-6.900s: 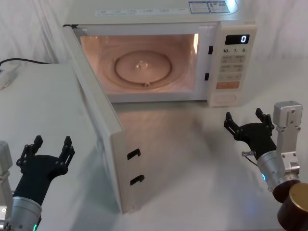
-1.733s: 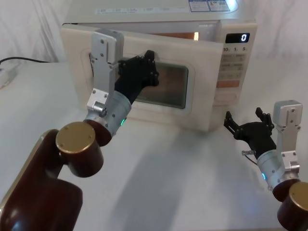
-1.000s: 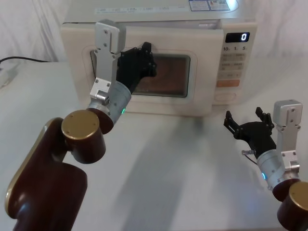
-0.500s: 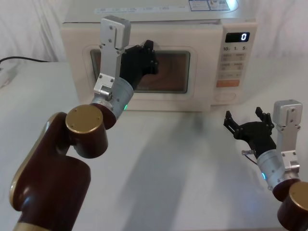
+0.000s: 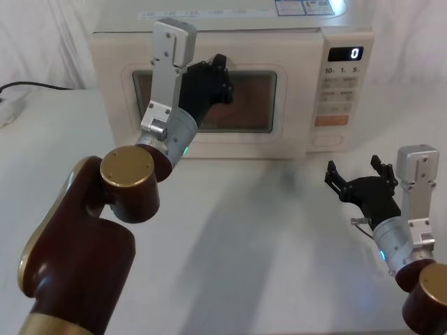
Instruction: Press the button to open the microwave door with one hand; close the microwave door with the other hand.
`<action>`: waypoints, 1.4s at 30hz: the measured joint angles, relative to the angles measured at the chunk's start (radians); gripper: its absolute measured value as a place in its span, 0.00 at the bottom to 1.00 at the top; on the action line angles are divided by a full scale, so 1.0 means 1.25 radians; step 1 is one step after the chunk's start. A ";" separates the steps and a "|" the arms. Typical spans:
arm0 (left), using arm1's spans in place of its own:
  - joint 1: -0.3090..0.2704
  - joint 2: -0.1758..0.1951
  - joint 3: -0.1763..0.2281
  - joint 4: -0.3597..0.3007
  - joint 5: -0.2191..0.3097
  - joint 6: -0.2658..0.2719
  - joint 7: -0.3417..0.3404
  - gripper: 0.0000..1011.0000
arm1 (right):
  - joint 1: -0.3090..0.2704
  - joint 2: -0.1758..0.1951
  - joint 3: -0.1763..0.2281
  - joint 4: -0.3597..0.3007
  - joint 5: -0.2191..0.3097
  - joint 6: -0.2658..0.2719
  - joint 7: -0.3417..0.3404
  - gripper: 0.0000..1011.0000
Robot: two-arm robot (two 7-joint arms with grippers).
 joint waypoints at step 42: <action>-0.035 -0.008 0.004 0.037 0.013 -0.011 -0.010 0.00 | 0.000 0.000 0.000 0.000 0.000 0.000 0.000 0.99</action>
